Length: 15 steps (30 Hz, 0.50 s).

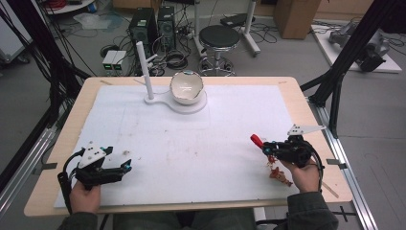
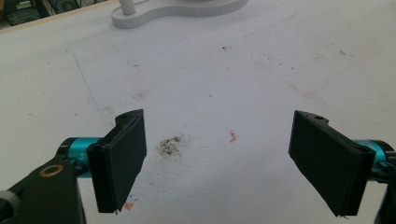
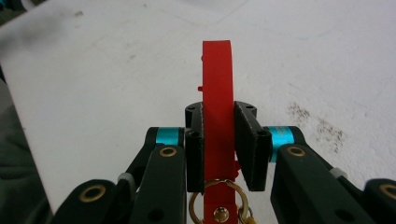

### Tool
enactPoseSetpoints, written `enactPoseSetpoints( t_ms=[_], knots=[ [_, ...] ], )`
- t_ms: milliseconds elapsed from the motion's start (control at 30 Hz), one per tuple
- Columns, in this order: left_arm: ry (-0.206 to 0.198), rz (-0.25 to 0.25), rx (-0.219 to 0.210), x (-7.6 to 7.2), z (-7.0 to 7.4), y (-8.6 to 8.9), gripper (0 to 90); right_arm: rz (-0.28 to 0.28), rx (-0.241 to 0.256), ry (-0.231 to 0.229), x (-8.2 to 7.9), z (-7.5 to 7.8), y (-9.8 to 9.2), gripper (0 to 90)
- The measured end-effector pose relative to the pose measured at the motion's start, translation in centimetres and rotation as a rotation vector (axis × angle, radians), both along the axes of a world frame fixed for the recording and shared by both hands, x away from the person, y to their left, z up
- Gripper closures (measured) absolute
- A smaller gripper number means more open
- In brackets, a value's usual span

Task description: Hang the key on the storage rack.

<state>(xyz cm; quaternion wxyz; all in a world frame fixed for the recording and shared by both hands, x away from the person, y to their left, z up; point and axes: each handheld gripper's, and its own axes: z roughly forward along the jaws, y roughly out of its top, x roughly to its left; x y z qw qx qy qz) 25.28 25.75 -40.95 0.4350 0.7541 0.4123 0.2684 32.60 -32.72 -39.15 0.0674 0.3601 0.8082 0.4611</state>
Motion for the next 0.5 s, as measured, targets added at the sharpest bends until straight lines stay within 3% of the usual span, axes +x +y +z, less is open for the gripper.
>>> enactPoseSetpoints(
  t_ms=[500],
  knots=[
    [-0.005, -0.005, -0.003, 0.0, 0.1, 0.0, 19.6, 0.053, 0.111, -0.054, 0.6, 3.6, 1.7, 75.1]
  ],
)
